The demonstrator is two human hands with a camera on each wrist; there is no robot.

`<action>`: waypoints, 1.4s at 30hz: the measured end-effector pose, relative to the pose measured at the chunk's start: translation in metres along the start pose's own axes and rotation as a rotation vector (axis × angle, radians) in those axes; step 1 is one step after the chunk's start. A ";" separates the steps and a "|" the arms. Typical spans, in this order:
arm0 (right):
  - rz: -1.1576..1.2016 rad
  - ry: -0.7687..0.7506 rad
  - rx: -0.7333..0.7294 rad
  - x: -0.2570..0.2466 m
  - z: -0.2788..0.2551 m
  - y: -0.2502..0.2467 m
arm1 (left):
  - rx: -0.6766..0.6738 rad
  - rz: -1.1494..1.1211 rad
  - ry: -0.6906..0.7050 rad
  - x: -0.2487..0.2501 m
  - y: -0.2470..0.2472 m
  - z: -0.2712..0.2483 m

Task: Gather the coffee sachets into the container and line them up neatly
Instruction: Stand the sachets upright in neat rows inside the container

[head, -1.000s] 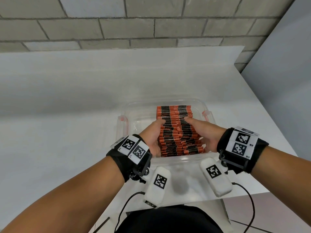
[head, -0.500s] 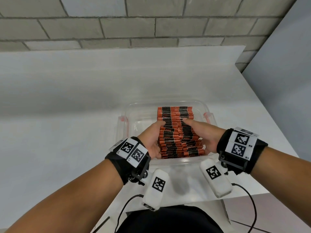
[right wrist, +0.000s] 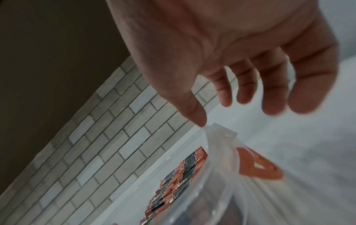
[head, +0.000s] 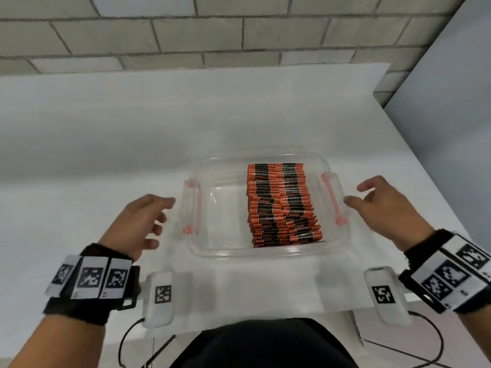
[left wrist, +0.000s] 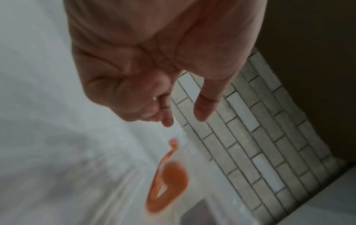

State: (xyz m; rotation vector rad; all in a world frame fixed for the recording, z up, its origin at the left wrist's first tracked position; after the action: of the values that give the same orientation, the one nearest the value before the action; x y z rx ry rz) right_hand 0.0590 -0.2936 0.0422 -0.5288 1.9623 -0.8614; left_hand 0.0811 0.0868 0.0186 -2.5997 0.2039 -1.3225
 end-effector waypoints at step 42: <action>0.885 -0.089 0.019 -0.098 0.190 0.064 | 0.247 -0.281 0.290 0.097 0.038 0.176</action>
State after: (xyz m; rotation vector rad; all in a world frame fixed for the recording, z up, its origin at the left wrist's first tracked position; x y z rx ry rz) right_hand 0.2708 -0.2555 -0.0175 0.3156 1.8271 -0.2785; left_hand 0.2793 0.0516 -0.0160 -2.2840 -0.2742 -1.6970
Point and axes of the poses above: each hand's wrist, its own z-axis towards the middle knuckle, its own y-axis out of the palm, x = y × z, the point moved 3 cm from there along z, towards the middle knuckle, and after that the axes turned 2 degrees about -x, right-handed, at the moved point
